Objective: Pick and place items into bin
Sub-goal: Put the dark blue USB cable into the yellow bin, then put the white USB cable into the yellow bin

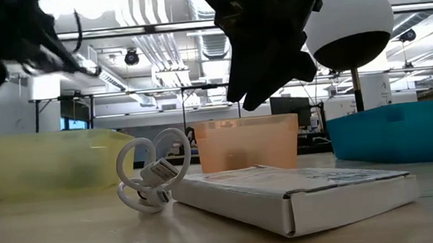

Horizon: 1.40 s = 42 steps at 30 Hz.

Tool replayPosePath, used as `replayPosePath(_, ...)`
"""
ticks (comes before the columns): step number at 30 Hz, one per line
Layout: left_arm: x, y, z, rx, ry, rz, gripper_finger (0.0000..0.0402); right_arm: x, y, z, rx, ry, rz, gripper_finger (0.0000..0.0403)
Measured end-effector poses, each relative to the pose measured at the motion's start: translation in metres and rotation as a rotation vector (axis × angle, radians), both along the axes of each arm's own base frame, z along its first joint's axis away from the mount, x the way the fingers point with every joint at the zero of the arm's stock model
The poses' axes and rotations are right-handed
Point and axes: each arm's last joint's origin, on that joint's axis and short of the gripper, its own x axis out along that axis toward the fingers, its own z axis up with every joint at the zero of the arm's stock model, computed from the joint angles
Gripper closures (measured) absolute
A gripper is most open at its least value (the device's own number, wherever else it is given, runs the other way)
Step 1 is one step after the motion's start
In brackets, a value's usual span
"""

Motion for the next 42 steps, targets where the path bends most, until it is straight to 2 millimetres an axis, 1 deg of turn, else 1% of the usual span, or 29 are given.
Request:
replayPosePath(4, -0.006, 0.021, -0.022, -0.009, 0.021, 0.115, 0.0399, 0.000, 0.000, 0.000, 0.000, 0.000, 0.000, 0.0252)
replayPosePath(8, -0.004, 0.035, -0.027, 0.013, 0.046, 0.184, 0.0399, 0.000, 0.000, 0.001, 0.009, -0.003, -0.012, 0.0255)
replayPosePath(11, -0.003, 0.042, -0.031, 0.035, 0.110, 0.206, 0.0390, 0.000, 0.000, 0.000, 0.021, -0.004, -0.031, 0.0254)
replayPosePath(13, 0.000, 0.044, -0.034, 0.046, 0.160, 0.175, 0.0374, 0.000, 0.000, 0.001, 0.027, -0.004, -0.035, 0.0255)
replayPosePath(16, 0.003, 0.045, -0.039, 0.033, 0.216, 0.133, 0.0338, 0.001, 0.000, 0.001, 0.028, -0.007, -0.035, 0.0257)
replayPosePath(21, 0.006, 0.044, -0.042, 0.028, 0.235, 0.118, 0.0283, 0.001, 0.000, 0.001, 0.028, -0.006, -0.035, 0.0259)
replayPosePath(23, 0.007, 0.043, -0.039, 0.050, 0.246, 0.072, 0.0268, 0.001, 0.000, 0.001, 0.029, -0.006, -0.037, 0.0259)
replayPosePath(24, 0.008, 0.042, -0.035, 0.072, 0.237, 0.031, 0.0263, 0.000, 0.001, 0.001, 0.030, -0.006, -0.038, 0.0259)
replayPosePath(26, 0.018, 0.034, -0.018, 0.137, 0.146, -0.107, 0.0259, 0.000, 0.002, 0.001, 0.025, -0.005, -0.025, 0.0259)
replayPosePath(29, 0.034, 0.018, 0.011, 0.275, -0.001, -0.396, 0.0264, -0.002, 0.008, 0.001, -0.006, 0.000, 0.045, 0.0259)
replayPosePath(31, 0.045, 0.005, 0.023, 0.395, -0.054, -0.582, 0.0274, -0.003, 0.013, 0.001, -0.023, 0.004, 0.089, 0.0259)
replayPosePath(33, 0.053, -0.011, 0.027, 0.523, -0.029, -0.789, 0.0287, -0.005, 0.018, 0.001, -0.026, 0.007, 0.116, 0.0259)
replayPosePath(35, 0.064, -0.033, 0.028, 0.696, -0.018, -0.995, 0.0300, -0.006, 0.022, 0.001, -0.030, 0.008, 0.134, 0.0259)
replayPosePath(37, 0.071, -0.054, 0.022, 0.836, 0.044, -1.161, 0.0308, -0.008, 0.027, 0.001, -0.031, 0.009, 0.147, 0.0259)
replayPosePath(39, 0.085, -0.072, 0.016, 0.903, 0.096, -1.264, 0.0310, -0.010, 0.032, 0.001, -0.030, 0.013, 0.164, 0.0259)
replayPosePath(42, 0.105, -0.086, 0.002, 1.019, 0.212, -1.389, 0.0310, -0.012, 0.040, 0.002, 0.003, 0.020, 0.204, 0.0259)
